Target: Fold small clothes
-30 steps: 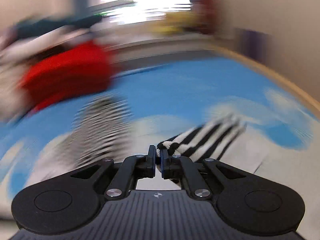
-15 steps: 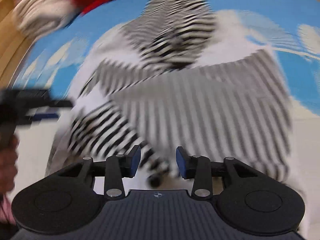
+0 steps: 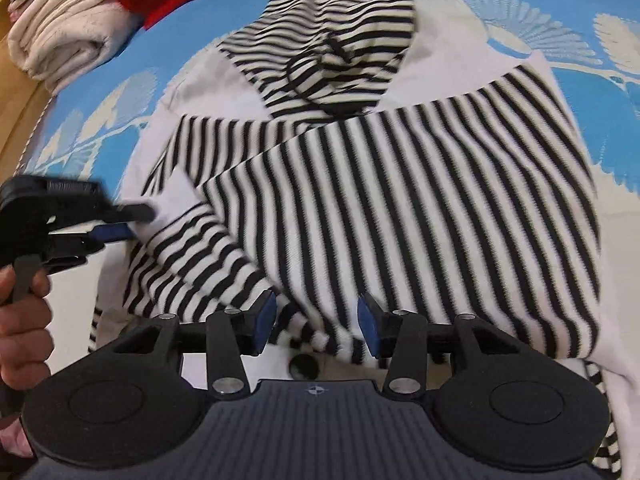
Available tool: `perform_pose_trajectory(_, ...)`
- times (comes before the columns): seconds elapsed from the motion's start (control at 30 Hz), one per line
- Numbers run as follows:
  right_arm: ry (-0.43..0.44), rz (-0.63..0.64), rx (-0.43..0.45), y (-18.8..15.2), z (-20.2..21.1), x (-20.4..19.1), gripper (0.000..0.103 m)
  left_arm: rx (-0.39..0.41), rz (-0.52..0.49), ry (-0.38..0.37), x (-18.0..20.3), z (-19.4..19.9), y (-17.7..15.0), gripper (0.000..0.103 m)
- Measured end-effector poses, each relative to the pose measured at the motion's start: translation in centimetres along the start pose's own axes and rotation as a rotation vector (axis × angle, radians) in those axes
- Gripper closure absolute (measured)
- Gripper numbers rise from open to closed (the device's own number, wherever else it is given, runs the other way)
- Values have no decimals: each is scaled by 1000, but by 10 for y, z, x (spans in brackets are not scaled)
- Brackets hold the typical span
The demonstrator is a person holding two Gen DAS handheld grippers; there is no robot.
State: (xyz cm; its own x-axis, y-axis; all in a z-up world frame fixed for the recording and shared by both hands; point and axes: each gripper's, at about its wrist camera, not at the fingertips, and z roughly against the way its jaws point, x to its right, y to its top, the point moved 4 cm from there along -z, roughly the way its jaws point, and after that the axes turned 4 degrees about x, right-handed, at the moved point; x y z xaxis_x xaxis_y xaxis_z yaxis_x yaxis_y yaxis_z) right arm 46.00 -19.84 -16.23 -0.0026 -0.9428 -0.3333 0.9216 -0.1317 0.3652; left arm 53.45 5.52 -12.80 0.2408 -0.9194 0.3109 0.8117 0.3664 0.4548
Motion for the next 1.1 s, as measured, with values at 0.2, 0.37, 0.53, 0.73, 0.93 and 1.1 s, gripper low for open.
perform_pose_trajectory(0.2,-131,-163,99,15,16,43,56,263,-166,-306,28,77,26,88)
perform_pose_trajectory(0.37,-167,-374,73,8,16,83,56,32,113,12,-50,32,25,58)
perform_pose_trajectory(0.53,-164,-376,67,5,21,83,55,12,143,-124,-34,31,26,51)
perform_pose_trajectory(0.73,-6,-253,11,3,8,45,55,-75,135,-164,-9,2,4,51)
perform_pose_trajectory(0.93,-45,-250,-1,1,7,41,55,-84,75,-111,18,-31,-16,25)
perform_pose_trajectory(1.1,-86,-276,12,4,12,60,55,-32,-121,38,44,-36,-22,49)
